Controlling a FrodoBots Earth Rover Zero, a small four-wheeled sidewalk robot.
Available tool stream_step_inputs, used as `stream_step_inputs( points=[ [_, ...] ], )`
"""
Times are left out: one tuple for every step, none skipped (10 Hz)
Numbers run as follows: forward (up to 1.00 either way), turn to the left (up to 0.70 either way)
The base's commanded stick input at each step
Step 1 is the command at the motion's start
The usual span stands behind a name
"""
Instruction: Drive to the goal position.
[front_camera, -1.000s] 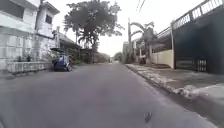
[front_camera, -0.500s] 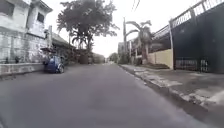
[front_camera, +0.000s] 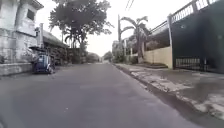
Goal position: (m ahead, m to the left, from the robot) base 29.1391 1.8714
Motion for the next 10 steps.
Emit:
stream_step_inputs(
  points=[
    [1.00, 0.06],
    [1.00, 0.06],
    [1.00, 0.06],
    [1.00, 0.06],
    [1.00, 0.06],
    [1.00, 0.06],
    [1.00, 0.06],
    [1.00, 0.06],
    [1.00, 0.06],
    [1.00, 0.06]
  ],
)
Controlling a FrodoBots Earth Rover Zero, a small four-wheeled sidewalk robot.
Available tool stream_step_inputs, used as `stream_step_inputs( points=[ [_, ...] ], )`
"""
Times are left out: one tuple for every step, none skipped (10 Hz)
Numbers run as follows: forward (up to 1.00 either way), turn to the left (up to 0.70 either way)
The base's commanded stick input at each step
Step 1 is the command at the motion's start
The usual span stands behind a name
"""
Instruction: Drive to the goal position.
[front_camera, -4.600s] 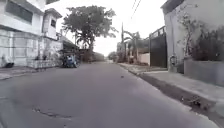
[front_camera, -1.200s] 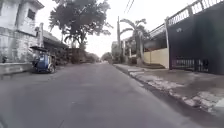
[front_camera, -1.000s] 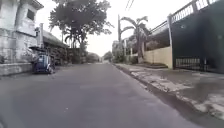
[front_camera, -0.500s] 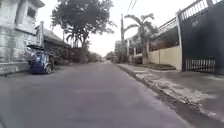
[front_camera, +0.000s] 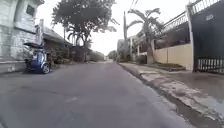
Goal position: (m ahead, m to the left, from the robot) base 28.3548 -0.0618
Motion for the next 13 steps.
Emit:
stream_step_inputs(
  points=[
    [1.00, 0.06],
    [1.00, 0.06],
    [1.00, 0.06],
    [1.00, -0.27],
    [1.00, -0.34],
    [1.00, -0.34],
    [1.00, -0.34],
    [1.00, -0.34],
    [1.00, -0.34],
    [1.00, 0.01],
    [1.00, 0.06],
    [1.00, 0.06],
    [1.00, 0.06]
  ],
)
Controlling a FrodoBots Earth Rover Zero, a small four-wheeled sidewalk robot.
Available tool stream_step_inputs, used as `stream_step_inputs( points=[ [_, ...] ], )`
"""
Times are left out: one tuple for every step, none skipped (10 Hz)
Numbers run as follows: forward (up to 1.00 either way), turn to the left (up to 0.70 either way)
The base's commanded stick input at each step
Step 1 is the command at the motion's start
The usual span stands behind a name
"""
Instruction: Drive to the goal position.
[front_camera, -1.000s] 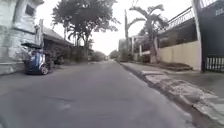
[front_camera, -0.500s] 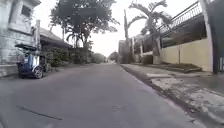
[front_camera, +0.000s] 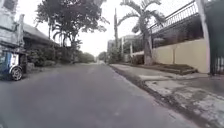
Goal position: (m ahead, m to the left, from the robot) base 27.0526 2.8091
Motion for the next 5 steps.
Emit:
stream_step_inputs(
  points=[
    [1.00, 0.06],
    [1.00, 0.06],
    [1.00, 0.06],
    [1.00, 0.06],
    [1.00, 0.06]
  ],
)
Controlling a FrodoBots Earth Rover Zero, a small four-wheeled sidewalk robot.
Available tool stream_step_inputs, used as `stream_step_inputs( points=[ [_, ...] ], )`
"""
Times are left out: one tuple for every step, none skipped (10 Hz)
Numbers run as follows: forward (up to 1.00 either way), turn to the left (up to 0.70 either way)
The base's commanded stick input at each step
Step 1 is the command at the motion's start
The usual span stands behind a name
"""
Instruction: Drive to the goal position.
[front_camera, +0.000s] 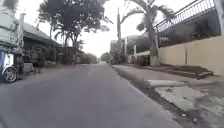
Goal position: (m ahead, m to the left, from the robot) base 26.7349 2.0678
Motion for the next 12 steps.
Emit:
stream_step_inputs(
  points=[
    [1.00, 0.06],
    [1.00, 0.06],
    [1.00, 0.06],
    [1.00, 0.06],
    [1.00, 0.06],
    [1.00, 0.06],
    [1.00, 0.06],
    [1.00, 0.06],
    [1.00, 0.06],
    [1.00, 0.06],
    [1.00, 0.06],
    [1.00, 0.06]
  ],
)
